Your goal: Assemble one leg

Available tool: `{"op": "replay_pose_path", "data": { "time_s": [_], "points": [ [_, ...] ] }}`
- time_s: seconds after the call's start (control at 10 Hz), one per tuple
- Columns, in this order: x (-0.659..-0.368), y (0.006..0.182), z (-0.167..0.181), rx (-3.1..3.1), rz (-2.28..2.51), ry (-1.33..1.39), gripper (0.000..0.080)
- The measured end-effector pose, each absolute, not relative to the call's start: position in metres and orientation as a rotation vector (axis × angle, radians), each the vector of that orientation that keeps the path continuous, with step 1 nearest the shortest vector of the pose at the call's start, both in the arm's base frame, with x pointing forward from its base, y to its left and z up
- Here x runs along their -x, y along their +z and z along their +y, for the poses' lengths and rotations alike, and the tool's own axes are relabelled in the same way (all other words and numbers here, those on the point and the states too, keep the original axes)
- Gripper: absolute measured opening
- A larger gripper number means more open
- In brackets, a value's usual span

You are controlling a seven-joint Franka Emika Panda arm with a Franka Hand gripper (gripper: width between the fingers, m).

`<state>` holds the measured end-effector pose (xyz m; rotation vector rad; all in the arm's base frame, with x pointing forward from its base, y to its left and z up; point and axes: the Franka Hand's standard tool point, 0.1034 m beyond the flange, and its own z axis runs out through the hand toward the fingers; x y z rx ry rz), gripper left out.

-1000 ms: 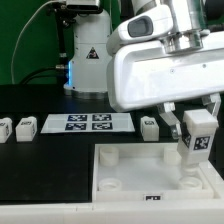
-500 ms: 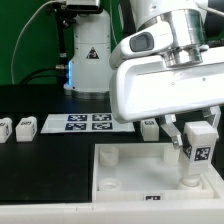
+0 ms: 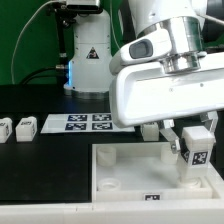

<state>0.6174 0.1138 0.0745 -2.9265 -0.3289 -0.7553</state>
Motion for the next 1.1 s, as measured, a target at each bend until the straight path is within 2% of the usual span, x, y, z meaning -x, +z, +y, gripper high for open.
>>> {"op": "replay_pose_path", "data": {
  "time_s": [0.6, 0.7, 0.8, 0.9, 1.1],
  "points": [
    [-0.622, 0.068, 0.113, 2.903, -0.309, -0.894, 0.0294],
    [-0.622, 0.068, 0.113, 2.904, -0.309, -0.893, 0.0386],
    [-0.622, 0.068, 0.113, 2.904, -0.309, -0.894, 0.0532],
    [-0.622, 0.076, 0.112, 2.906, -0.313, -0.885, 0.0613],
    [-0.614, 0.093, 0.110, 2.913, -0.327, -0.871, 0.0639]
  ]
}}
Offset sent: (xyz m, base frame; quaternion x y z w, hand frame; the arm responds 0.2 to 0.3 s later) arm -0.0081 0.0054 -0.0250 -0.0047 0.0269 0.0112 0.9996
